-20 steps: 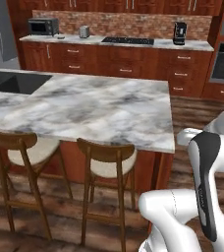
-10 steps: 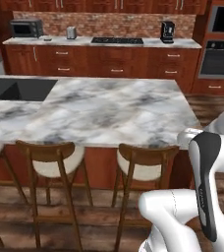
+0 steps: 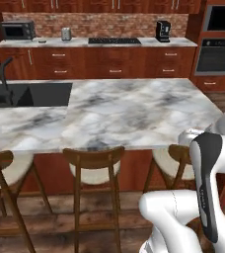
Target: Take the steak from the fridge and place it on the digital scale on the counter by the fridge. Wait a few seconds for a reading, then move it to the plate on the dining counter.
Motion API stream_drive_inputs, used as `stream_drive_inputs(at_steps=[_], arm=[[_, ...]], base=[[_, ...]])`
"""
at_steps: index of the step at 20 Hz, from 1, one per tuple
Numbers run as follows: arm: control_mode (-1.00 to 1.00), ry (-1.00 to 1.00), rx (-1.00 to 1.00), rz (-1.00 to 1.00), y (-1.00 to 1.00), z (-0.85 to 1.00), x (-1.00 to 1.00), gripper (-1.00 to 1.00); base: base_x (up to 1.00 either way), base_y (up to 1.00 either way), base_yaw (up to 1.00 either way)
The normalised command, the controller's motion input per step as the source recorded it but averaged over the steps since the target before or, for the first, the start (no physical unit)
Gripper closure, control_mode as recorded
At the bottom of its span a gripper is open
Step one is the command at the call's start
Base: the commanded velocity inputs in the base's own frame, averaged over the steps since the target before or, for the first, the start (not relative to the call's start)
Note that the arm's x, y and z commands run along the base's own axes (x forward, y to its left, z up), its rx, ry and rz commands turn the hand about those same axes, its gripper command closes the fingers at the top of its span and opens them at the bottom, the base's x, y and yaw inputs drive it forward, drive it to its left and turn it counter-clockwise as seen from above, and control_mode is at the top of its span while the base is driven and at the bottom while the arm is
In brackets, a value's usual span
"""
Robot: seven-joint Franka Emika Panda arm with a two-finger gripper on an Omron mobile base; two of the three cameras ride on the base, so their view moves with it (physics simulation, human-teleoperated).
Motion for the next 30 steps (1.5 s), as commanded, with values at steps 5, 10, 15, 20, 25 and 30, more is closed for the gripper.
stream_drive_inputs(at_steps=[5, 10, 15, 20, 25, 30], arm=[[1.0, 0.0, 0.0, 0.0, 0.0, 0.0, 0.0, 1.0], [1.0, 0.0, 0.0, 0.0, 0.0, 0.0, 0.0, 1.0], [1.0, 0.0, 0.0, 0.0, 0.0, 0.0, 0.0, 1.0], [1.0, 0.0, 0.0, 0.0, 0.0, 0.0, 0.0, 1.0], [1.0, 0.0, 0.0, 0.0, 0.0, 0.0, 0.0, 1.0], [1.0, 0.0, 0.0, 0.0, 0.0, 0.0, 0.0, 1.0]], base=[[0.0, 1.0, -0.25], [0.0, 1.0, -0.24], [0.0, 1.0, -0.24], [0.0, 1.0, -0.24], [0.0, 1.0, -0.22], [0.0, 1.0, -0.19]])
